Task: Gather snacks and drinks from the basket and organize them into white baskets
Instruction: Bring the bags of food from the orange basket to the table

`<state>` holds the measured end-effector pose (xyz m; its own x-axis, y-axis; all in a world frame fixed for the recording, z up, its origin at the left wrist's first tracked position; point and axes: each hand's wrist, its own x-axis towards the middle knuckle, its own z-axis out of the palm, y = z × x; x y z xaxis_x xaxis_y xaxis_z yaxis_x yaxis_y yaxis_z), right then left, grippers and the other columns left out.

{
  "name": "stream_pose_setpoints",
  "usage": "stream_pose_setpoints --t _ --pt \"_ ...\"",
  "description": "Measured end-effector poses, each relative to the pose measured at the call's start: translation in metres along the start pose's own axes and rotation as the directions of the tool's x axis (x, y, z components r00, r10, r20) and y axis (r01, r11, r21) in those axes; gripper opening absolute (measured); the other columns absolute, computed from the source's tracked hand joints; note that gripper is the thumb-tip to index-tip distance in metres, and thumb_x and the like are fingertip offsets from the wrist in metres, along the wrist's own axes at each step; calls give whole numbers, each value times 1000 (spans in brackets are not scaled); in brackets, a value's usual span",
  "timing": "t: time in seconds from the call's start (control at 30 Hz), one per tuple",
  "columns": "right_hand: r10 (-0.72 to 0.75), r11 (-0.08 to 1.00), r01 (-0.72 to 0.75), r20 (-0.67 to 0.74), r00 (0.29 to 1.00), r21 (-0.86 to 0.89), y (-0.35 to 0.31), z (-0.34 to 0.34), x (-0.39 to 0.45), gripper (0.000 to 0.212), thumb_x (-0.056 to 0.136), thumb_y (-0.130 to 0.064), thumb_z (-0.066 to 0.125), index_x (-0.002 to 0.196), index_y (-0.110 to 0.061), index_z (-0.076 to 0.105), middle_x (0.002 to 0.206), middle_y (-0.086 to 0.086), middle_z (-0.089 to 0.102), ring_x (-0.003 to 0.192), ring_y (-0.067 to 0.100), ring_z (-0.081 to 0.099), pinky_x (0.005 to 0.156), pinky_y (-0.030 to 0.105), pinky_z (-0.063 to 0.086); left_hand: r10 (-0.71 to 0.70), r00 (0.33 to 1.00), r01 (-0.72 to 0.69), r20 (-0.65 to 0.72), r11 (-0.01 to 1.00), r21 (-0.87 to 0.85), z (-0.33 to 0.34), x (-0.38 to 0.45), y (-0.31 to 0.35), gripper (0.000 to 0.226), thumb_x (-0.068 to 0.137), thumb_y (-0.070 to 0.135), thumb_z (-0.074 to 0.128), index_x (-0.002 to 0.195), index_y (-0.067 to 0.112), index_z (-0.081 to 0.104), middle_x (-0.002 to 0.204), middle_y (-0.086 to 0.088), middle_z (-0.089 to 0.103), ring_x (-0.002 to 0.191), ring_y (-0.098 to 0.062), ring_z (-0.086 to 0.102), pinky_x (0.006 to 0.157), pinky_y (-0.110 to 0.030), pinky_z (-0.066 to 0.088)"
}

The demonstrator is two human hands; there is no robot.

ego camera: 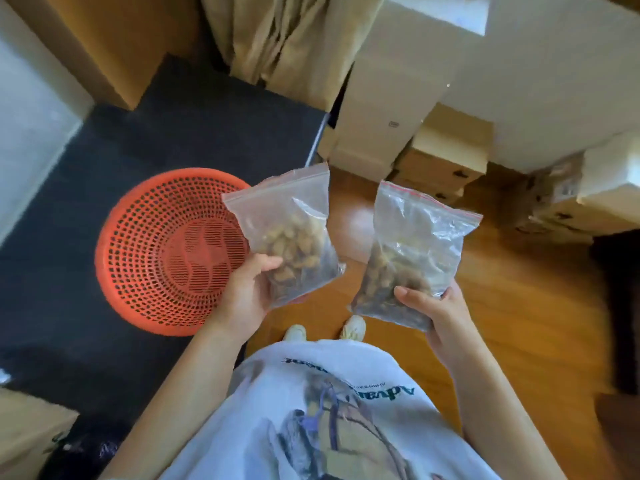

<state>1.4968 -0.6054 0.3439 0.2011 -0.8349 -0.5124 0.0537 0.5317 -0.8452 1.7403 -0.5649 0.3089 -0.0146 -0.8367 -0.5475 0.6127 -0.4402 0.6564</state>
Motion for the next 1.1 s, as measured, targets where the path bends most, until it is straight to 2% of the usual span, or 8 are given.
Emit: stream_pose_setpoints --t 0.13,0.3,0.4,0.5,0.67,0.8,0.97,1.1 --pt "-77 987 105 -223 972 120 20 -34 -50 53 63 -9 70 114 -17 56 93 -2 74 88 18 71 67 25 56 -88 989 41 118 934 354 42 3 -15 71 47 45 75 112 23 61 95 6 71 84 -17 69 56 -33 56" --pt "-85 933 259 -547 833 249 53 -71 -112 46 66 -17 72 111 -19 63 98 0 74 93 23 70 71 31 58 -160 951 -17 266 829 560 99 -2 -55 56 44 41 76 97 28 63 79 16 72 73 -3 69 47 -20 51" --pt "-72 907 325 -664 744 267 74 -97 -160 39 64 -20 73 103 -20 68 93 -1 74 89 21 71 67 30 58 -278 895 -24 349 751 659 140 -16 -91 58 45 44 75 100 31 63 80 14 71 69 -6 69 42 -23 50" --pt "-44 891 356 -730 682 280 97 -124 -211 31 66 -16 75 96 -18 69 87 -2 75 84 19 72 64 27 57 -374 826 -60 421 684 727 180 -39 -133 41 49 45 74 90 39 67 73 12 70 63 -9 68 40 -23 49" --pt "42 856 415 -841 539 308 151 -172 -310 26 65 -26 69 88 -16 71 79 -4 75 77 16 72 61 24 57 -473 767 -114 433 564 818 230 -97 -230 48 51 50 76 96 39 63 80 9 73 68 -13 70 50 -31 54" --pt "133 822 461 -900 415 334 201 -211 -389 16 58 -27 72 73 -22 76 74 -5 75 74 13 72 62 24 57 -541 728 -153 421 471 869 265 -148 -310 64 49 55 74 106 30 61 79 11 72 65 -9 69 44 -26 49" --pt "268 746 551 -926 267 375 254 -250 -474 20 53 -32 75 72 -37 75 75 -12 75 76 8 71 68 26 58 -637 645 -209 422 385 899 304 -200 -389 57 51 55 74 102 32 63 82 12 74 71 -11 72 50 -28 54" --pt "417 674 625 -901 118 394 286 -273 -524 31 51 -33 75 81 -26 71 77 -14 74 83 10 70 68 31 54 -684 583 -283 439 336 898 333 -227 -433 63 54 54 72 106 20 61 75 12 72 64 -6 69 45 -20 50"
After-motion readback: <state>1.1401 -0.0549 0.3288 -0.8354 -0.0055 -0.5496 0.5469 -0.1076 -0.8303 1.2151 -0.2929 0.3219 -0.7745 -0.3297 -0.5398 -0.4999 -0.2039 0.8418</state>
